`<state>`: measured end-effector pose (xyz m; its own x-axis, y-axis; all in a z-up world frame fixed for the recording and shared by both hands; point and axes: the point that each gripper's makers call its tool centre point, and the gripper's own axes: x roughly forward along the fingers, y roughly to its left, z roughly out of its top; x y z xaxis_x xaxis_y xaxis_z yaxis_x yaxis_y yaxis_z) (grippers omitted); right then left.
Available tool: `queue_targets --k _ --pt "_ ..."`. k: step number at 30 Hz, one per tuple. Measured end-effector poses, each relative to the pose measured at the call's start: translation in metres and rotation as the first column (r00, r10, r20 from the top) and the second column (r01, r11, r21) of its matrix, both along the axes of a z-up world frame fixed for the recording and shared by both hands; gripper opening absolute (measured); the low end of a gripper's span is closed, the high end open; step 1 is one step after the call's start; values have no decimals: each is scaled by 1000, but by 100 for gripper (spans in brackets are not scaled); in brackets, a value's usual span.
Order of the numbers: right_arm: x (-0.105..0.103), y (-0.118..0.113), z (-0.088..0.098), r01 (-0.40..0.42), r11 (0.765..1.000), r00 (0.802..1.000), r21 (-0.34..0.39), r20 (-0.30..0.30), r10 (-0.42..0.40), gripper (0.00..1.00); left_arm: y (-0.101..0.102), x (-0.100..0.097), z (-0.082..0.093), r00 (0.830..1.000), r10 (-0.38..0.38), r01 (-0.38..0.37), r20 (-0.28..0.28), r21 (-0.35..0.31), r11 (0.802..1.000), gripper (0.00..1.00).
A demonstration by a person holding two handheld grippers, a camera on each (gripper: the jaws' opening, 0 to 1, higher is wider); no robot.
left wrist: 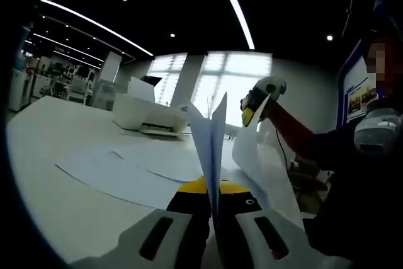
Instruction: Organize the stack of printing papers by aligning and flattening the scattered papers on the table
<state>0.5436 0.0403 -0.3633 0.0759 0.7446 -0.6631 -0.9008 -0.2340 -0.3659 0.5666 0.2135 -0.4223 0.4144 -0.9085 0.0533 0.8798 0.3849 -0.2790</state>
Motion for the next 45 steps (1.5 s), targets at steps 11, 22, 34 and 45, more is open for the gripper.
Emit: queue_targets --k 11,22,34,45 --pt "2 17 -9 10 1000 1000 0 -4 -10 0 2 3 0 1000 6 -6 5 -4 1000 7" --pt "12 33 -19 25 999 1000 -27 6 -25 0 5 6 1 1000 12 -12 -3 -20 1000 7" --pt "19 55 -40 26 995 999 -95 39 -22 0 2 4 0 1000 10 -10 -8 -20 1000 7" --pt "29 73 -52 52 992 997 -113 60 -45 0 2 3 2 1000 5 -5 0 -26 1000 7"
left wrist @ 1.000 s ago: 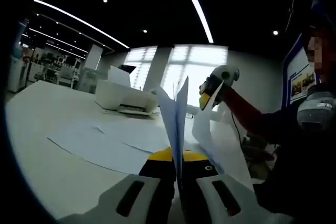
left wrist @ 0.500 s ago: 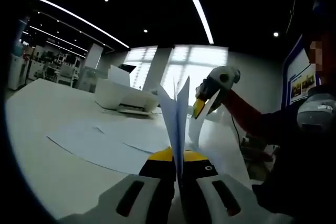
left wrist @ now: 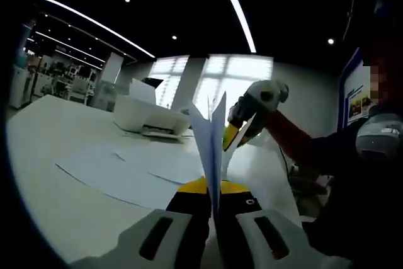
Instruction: Organize the stack of printing papers by aligning and flattening the scattered papers on the table
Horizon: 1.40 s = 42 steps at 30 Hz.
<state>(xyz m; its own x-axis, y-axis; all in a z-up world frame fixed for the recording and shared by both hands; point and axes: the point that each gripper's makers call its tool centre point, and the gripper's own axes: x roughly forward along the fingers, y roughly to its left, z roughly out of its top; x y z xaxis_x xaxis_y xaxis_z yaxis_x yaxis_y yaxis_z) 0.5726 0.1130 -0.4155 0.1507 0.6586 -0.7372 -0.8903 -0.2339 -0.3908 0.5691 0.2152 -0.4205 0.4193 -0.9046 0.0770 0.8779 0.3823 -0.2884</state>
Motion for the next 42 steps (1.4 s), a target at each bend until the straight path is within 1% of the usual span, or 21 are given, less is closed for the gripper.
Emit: queue_targets --k 2,5,8,11,14,18,20,24,26,27,33,42 --pt "3 2 -4 9 1000 1000 -15 8 -9 0 0 -1 1 1000 -3 3 8 -6 1000 8" --pt "6 6 -9 21 1000 1000 -17 -1 -21 0 0 -4 5 1000 -20 20 10 -24 1000 10" --pt "6 9 -11 25 1000 1000 -17 -7 -25 0 -1 -5 6 1000 -26 26 10 -29 999 14" --pt "6 14 -13 36 999 999 -11 -33 -36 0 -3 -9 7 999 -42 43 14 -35 998 16" --pt "7 18 -12 51 999 997 -1 -52 -51 0 -5 -10 7 999 -42 43 27 -27 999 18" --pt "6 24 -12 66 998 995 11 -75 -65 0 -4 -9 8 999 -42 43 33 -28 999 19" --pt "6 28 -10 83 996 992 27 -96 -80 0 -4 -9 8 999 -42 42 32 -27 999 19" --pt "8 35 -10 113 993 988 38 -114 -108 0 -5 -10 9 998 -43 44 41 -24 999 19" --pt "8 40 -9 137 989 982 55 -143 -128 0 -5 -10 8 998 -44 45 41 -23 999 20" --pt "8 42 -8 139 989 981 59 -146 -129 0 -5 -9 8 998 -45 46 40 -22 999 20" --pt "2 55 -6 166 982 971 87 -189 -147 0 -4 -8 7 998 -44 45 40 -18 999 21" --pt "-4 66 -8 162 982 971 95 -193 -141 0 -6 -9 6 998 -44 44 41 -6 999 21"
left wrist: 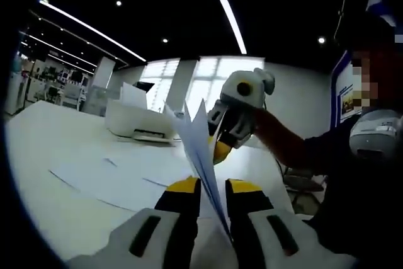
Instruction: Organize the stack of printing papers by aligning and flattening the scattered papers on the table
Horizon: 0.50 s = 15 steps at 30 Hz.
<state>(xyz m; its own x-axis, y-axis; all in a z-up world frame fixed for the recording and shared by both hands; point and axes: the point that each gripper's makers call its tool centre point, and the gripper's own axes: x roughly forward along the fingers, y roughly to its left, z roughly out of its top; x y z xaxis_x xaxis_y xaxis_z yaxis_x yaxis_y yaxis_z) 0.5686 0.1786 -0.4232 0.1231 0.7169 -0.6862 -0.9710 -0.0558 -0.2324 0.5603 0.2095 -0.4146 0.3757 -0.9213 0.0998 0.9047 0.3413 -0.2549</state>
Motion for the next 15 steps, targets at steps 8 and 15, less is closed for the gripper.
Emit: queue_targets --k 8,15 --pt "0 7 5 6 1000 1000 24 -8 -6 0 0 0 -1 1000 2 -2 -7 3 1000 21" --pt "-4 9 0 -21 1000 1000 9 12 21 0 2 5 -8 999 32 -31 -5 54 998 8"
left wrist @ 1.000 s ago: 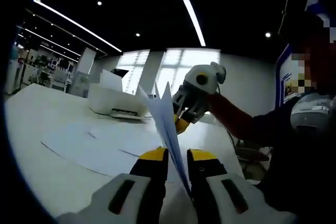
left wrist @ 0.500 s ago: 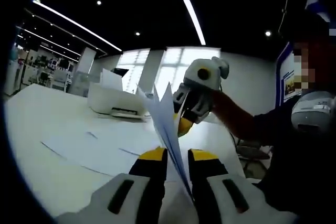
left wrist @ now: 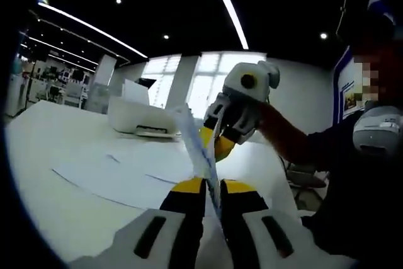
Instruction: Organize the stack of printing papers by aligning and flattening the scattered papers on the table
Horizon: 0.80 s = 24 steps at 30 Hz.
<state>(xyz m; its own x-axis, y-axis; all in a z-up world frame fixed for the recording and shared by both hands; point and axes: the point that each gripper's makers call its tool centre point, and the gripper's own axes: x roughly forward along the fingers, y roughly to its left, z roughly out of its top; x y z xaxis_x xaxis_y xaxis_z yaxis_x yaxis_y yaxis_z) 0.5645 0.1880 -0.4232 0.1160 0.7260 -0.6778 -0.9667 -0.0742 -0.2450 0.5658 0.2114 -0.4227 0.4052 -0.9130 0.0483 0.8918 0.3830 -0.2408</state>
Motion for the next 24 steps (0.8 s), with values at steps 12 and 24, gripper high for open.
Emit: queue_targets --k 12,24 --pt "1 -9 38 21 987 993 156 108 -38 17 3 2 -1 1000 20 -21 4 9 1000 6" --pt "29 -66 70 183 921 964 343 123 -238 20 3 2 0 1000 23 -23 0 4 1000 6"
